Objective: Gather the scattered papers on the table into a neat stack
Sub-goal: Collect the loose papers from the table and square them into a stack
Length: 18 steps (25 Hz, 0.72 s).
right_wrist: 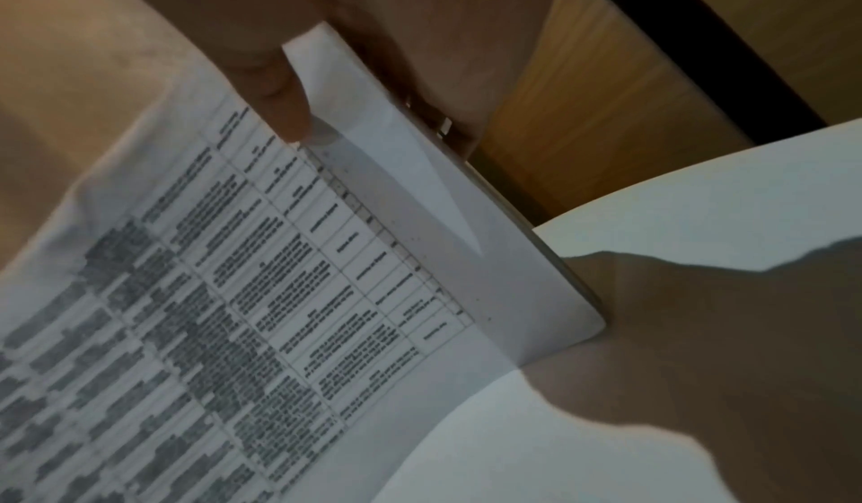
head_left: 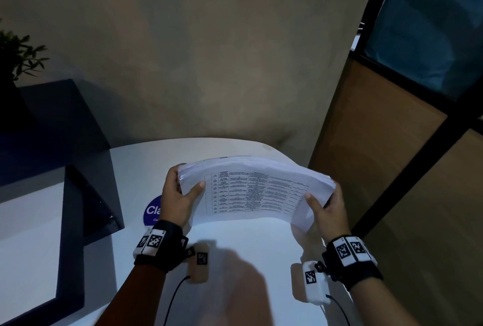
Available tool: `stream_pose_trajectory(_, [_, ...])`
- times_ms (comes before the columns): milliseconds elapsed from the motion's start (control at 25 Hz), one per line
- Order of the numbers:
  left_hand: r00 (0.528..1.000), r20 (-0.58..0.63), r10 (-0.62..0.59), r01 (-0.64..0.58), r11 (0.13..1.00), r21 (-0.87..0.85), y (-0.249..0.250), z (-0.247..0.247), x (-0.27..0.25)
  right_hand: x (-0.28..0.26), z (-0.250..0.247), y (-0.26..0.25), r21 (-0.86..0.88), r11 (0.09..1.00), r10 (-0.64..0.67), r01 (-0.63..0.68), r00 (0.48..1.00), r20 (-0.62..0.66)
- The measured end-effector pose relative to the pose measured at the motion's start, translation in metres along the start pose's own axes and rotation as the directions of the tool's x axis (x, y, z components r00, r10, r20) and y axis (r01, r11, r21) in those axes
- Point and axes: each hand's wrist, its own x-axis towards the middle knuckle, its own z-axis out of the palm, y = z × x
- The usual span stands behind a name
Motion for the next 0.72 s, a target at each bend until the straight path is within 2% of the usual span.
stream_pose_trajectory(80, [0.999, 0.029, -0.039, 0.04, 0.999, -0.032, 0.002, 0.005, -0.001, 0.002, 0.006, 0.002, -0.055, 0.998, 0.031, -0.031, 1.0, -0.007])
stream_pose_trajectory(200, [1.0, 0.009, 0.018, -0.018, 1.0, 0.004, 0.013, 0.012, -0.008, 0.004, 0.004, 0.002, -0.041, 0.999, 0.012, -0.013, 1.0, -0.013])
stream_pose_trajectory(320, [0.999, -0.008, 0.034, -0.034, 0.999, -0.03, 0.014, 0.009, -0.011, 0.002, -0.005, 0.002, -0.025, 0.999, -0.023, 0.025, 0.997, 0.068])
stream_pose_trajectory(440, [0.998, -0.017, 0.064, -0.065, 0.996, -0.066, 0.013, 0.002, -0.011, -0.004, -0.007, 0.001, 0.083, 0.996, -0.051, 0.043, 0.994, 0.1])
stream_pose_trajectory(560, [0.992, -0.064, 0.107, -0.109, 0.994, -0.032, 0.024, 0.01, -0.01, -0.006, 0.002, -0.012, 0.176, 0.979, -0.109, 0.106, 0.994, 0.009])
stream_pose_trajectory(640, [0.976, -0.173, 0.129, -0.126, 0.992, 0.03, 0.029, 0.018, -0.006, -0.007, 0.01, -0.021, 0.18, 0.977, -0.099, 0.116, 0.99, -0.099])
stream_pose_trajectory(720, [0.958, -0.269, 0.102, -0.086, 0.994, 0.069, 0.03, 0.023, 0.0, -0.005, 0.014, -0.03, 0.146, 0.984, -0.077, 0.103, 0.981, -0.178])
